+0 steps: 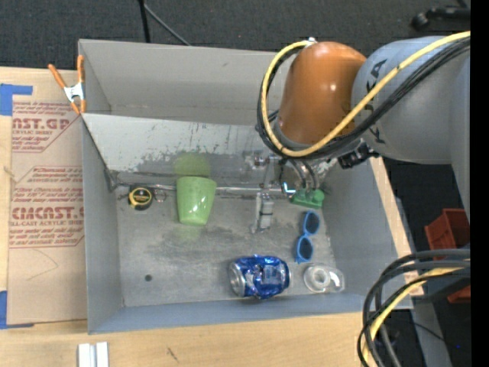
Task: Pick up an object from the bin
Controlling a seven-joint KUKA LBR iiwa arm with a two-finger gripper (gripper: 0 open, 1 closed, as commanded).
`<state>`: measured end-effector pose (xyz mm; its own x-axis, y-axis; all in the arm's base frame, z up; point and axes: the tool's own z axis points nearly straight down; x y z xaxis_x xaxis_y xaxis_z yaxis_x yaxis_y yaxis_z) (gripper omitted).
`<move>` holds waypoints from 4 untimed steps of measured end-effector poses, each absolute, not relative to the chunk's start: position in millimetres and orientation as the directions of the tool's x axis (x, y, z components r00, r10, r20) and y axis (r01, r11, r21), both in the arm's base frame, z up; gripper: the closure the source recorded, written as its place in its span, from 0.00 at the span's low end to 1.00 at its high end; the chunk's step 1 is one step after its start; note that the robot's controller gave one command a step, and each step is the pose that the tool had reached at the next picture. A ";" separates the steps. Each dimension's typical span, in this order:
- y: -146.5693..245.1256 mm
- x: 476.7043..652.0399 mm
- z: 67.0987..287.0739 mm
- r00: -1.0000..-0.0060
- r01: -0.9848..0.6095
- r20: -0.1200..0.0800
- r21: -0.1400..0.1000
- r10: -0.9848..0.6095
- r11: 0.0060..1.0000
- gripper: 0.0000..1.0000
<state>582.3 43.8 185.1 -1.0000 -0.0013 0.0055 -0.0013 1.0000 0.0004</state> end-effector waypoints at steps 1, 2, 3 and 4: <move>30.7 494.2 71.4 -0.997 -0.080 -0.013 -0.002 -0.080 0.997 0.00; 34.6 488.5 100.9 -0.997 0.082 -0.005 0.002 0.082 0.997 0.00; 44.1 480.5 102.8 -0.982 0.187 0.000 0.001 0.187 0.982 0.00; 36.7 482.8 71.9 -0.957 0.290 -0.002 0.001 0.290 0.957 0.00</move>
Offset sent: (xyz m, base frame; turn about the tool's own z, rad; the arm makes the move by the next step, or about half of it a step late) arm -0.0912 -0.0123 -0.1151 -0.0796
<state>482.8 36.7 71.9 -0.9569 0.2904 -0.0023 0.2904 0.9569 0.0012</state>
